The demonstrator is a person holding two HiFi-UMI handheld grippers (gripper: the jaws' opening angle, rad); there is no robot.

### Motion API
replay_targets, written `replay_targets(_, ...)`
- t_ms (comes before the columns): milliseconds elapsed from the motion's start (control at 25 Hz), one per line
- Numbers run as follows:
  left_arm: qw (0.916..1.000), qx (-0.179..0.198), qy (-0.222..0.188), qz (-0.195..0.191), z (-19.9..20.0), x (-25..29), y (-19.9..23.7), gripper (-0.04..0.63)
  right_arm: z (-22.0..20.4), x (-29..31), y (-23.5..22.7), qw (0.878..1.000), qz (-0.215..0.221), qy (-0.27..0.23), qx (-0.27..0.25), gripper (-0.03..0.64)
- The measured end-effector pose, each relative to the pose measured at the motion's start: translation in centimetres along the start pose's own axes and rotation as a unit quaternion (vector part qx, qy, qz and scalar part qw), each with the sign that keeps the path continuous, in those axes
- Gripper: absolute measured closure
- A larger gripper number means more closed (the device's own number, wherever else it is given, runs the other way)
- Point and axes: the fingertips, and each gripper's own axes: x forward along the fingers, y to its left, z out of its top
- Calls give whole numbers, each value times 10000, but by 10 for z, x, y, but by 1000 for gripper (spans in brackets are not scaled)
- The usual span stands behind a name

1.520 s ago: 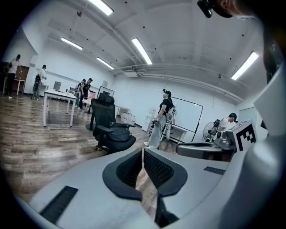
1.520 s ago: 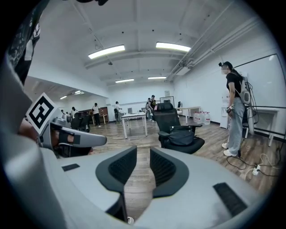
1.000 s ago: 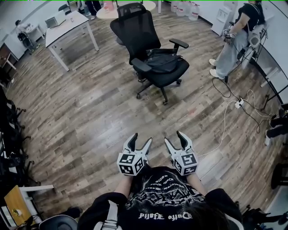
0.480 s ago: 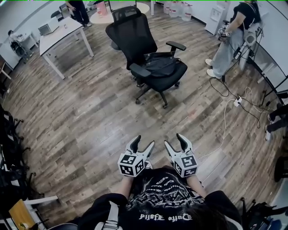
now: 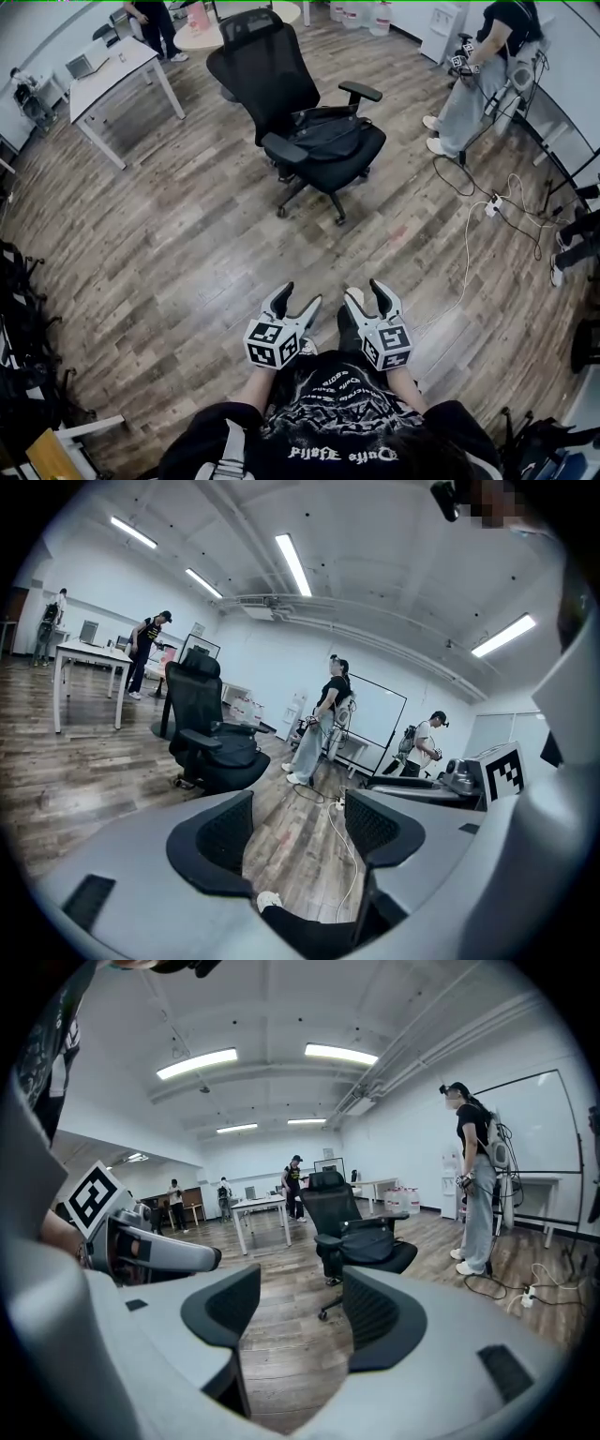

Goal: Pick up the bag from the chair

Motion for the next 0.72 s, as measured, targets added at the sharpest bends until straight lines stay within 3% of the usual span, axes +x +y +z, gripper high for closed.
replay_targets(360,9996,-227,158,109,33,94,7,279,24,87,-71,9977,610,278,-110,331)
replay_targets(720,9968,-283,-276,690,104,195,20,279,75,155,-167,9928,1056,304,-475,331)
